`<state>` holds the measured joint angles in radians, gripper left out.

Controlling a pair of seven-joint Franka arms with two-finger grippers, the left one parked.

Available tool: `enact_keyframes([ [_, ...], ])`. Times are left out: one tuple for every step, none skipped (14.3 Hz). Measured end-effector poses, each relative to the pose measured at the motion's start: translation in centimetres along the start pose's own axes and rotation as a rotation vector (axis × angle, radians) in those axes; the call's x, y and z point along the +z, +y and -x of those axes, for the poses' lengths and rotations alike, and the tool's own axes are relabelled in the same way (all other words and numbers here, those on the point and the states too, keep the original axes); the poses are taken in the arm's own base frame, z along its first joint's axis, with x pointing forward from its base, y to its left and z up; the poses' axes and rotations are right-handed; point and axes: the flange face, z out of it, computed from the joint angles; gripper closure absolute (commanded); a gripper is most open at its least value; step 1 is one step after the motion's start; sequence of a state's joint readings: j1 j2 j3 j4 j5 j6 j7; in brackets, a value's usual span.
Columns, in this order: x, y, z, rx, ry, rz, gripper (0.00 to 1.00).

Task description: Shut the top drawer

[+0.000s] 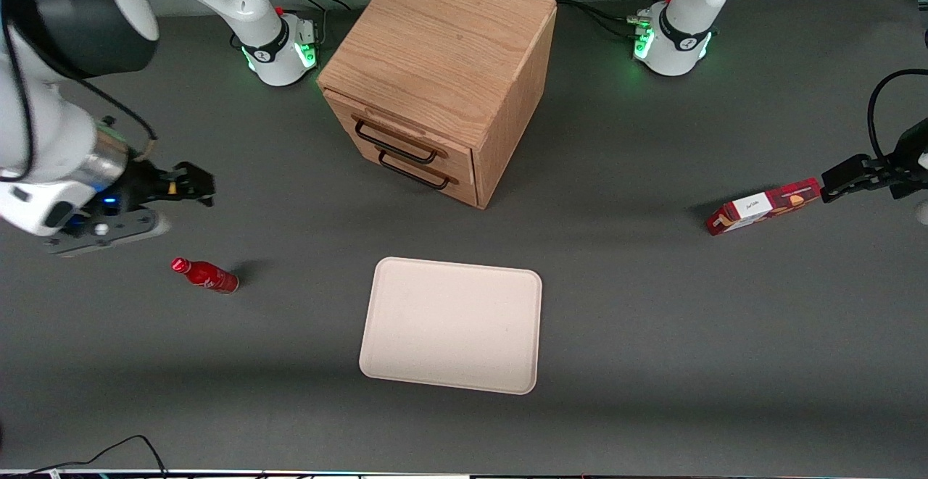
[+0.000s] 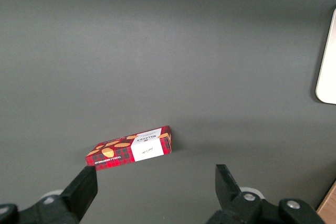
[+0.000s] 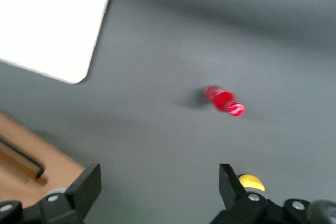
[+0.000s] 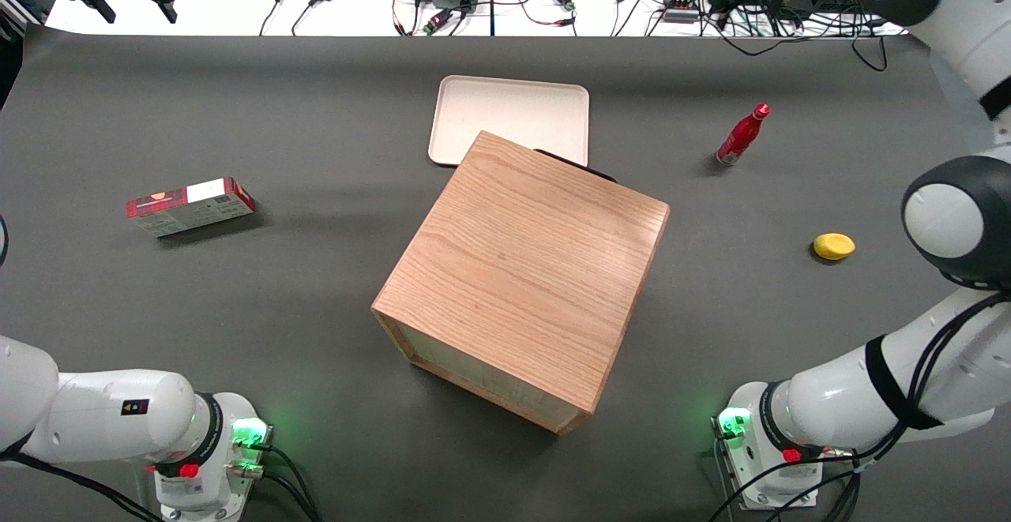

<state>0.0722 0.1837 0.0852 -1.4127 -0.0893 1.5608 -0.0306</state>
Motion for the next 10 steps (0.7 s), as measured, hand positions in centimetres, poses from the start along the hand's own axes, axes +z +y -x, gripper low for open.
enact_keyframes([
  [-0.1,1.9,0.8,0.034,0.022,0.007,0.00],
  [-0.1,3.4,1.8,0.063,0.039,0.012,0.00],
  [-0.1,4.4,2.9,0.083,0.046,0.014,0.00],
  [-0.2,5.0,3.9,0.094,0.045,0.014,0.00],
  [-0.2,5.2,4.9,0.100,0.042,0.014,0.00],
  [-0.3,5.3,5.8,0.106,0.039,0.012,0.00],
  [-0.2,5.3,6.6,0.113,0.035,0.007,0.00],
  [0.0,5.4,7.1,0.118,0.032,0.001,0.00],
  [0.1,5.6,7.5,0.123,0.030,-0.006,0.00],
  [0.2,6.0,7.7,0.131,0.027,-0.010,0.00],
])
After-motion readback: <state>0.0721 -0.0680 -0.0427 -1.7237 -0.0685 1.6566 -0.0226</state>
